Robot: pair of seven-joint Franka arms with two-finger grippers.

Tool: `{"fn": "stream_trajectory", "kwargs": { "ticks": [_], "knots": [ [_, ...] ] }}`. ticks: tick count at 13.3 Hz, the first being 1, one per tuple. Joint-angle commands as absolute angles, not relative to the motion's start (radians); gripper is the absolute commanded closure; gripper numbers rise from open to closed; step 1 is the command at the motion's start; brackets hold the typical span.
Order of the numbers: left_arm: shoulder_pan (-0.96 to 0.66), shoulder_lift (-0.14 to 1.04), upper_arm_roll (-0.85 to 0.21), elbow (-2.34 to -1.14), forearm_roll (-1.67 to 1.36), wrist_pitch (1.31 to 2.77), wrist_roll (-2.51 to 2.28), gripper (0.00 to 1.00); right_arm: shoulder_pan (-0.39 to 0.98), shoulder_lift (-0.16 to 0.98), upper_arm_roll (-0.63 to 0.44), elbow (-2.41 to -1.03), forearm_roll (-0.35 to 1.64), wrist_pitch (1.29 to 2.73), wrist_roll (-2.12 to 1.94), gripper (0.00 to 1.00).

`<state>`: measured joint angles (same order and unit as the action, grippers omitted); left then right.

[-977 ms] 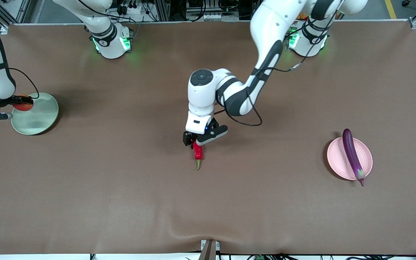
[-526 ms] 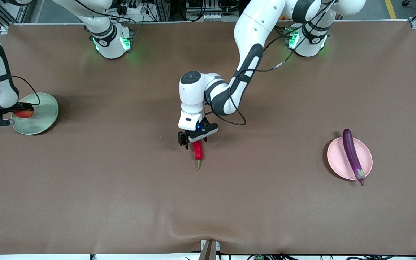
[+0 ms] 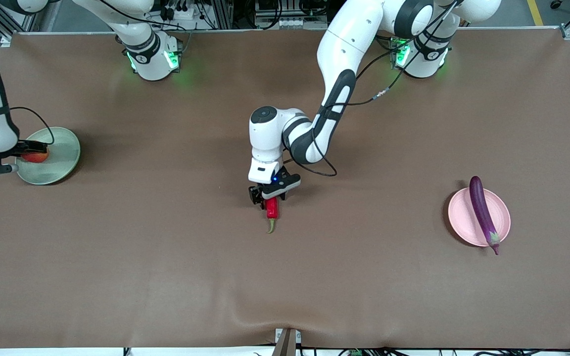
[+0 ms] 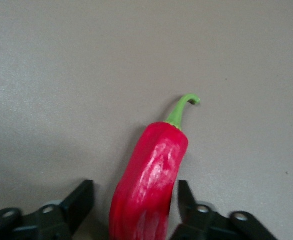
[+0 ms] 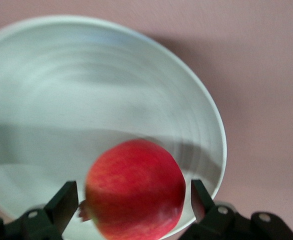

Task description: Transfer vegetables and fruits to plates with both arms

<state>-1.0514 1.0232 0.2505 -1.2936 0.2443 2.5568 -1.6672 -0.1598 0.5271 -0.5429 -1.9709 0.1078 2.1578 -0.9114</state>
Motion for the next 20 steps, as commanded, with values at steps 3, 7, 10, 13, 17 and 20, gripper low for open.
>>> {"fn": "stream_trajectory", "kwargs": {
  "ticks": [3,7,10,13,17,20],
  "knots": [
    [-1.071,1.005,0.270,-1.273,0.249,2.551,-1.704,1.00,-0.137,0.532,-0.541,-1.711,0.123,1.823,-0.963,0.00],
    [-1.060,0.866,0.268,-1.278,0.233,2.386,-1.704,1.00,-0.055,0.523,-0.538,-1.637,0.123,1.624,-0.760,0.00],
    [-1.016,0.714,0.270,-1.278,0.180,2.257,-1.701,1.00,0.038,0.491,-0.532,-1.617,0.149,1.485,-0.547,0.00],
    [-0.944,0.580,0.268,-1.284,0.176,2.166,-1.698,1.00,0.150,0.469,-0.532,-1.621,0.253,1.387,-0.280,0.00],
    [-0.807,0.457,0.267,-1.289,0.183,2.074,-1.684,1.00,0.309,0.451,-0.532,-1.647,0.359,1.370,0.001,0.00],
    [-0.720,0.419,0.267,-1.301,0.178,1.976,-1.612,1.00,0.447,0.440,-0.532,-1.660,0.428,1.393,0.193,0.00]
  ]
}}
